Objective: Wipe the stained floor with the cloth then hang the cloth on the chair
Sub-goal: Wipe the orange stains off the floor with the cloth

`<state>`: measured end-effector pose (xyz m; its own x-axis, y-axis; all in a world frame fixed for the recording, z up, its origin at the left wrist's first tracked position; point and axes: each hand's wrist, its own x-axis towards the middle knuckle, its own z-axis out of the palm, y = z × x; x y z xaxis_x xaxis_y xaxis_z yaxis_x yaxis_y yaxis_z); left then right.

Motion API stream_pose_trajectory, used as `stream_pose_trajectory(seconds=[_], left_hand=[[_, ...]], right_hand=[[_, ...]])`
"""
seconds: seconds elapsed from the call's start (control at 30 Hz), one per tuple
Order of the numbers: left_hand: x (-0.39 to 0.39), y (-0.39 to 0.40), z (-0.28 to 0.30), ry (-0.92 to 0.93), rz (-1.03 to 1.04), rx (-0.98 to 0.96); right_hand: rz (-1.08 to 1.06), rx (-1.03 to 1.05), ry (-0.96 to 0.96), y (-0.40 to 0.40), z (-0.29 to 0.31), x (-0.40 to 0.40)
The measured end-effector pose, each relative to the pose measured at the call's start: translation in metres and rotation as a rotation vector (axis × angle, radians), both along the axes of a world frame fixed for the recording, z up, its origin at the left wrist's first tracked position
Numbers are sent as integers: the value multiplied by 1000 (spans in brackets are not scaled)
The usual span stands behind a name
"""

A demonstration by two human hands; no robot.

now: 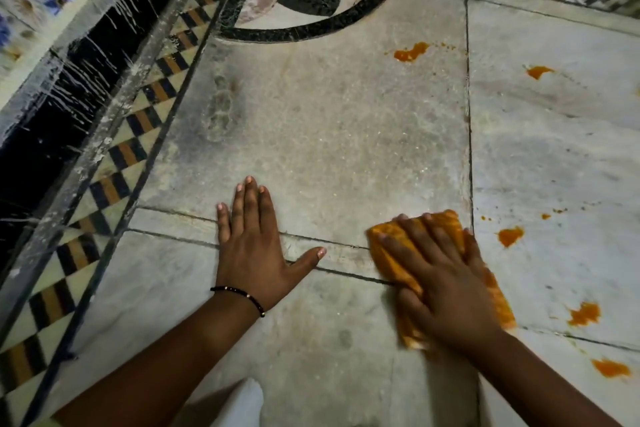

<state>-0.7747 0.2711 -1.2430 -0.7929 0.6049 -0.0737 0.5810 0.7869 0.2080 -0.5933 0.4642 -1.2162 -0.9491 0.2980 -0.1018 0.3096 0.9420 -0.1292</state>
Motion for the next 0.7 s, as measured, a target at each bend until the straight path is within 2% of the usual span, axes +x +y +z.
stream_pose_trajectory(seconds=[0.07, 0.17, 0.27, 0.43, 0.53, 0.6, 0.7], left_hand=[[1, 1, 0, 0, 5, -1], [1, 1, -1, -8, -5, 26], [1, -1, -1, -13, -26, 54], [3, -1, 2, 11, -61, 74], [18, 11, 10, 10, -128, 98], [37, 26, 15, -4, -208, 117], [74, 61, 15, -36, -416, 108]], right_hand=[[-136, -4, -26, 19, 1, 0], [-327, 5, -57, 19, -1, -42], [-338, 21, -73, -7, 1, -66], [-105, -30, 21, -60, 1, 14], [16, -52, -16, -50, 3, 91], [-45, -42, -32, -22, 2, 117], [-343, -38, -49, 22, 2, 110]])
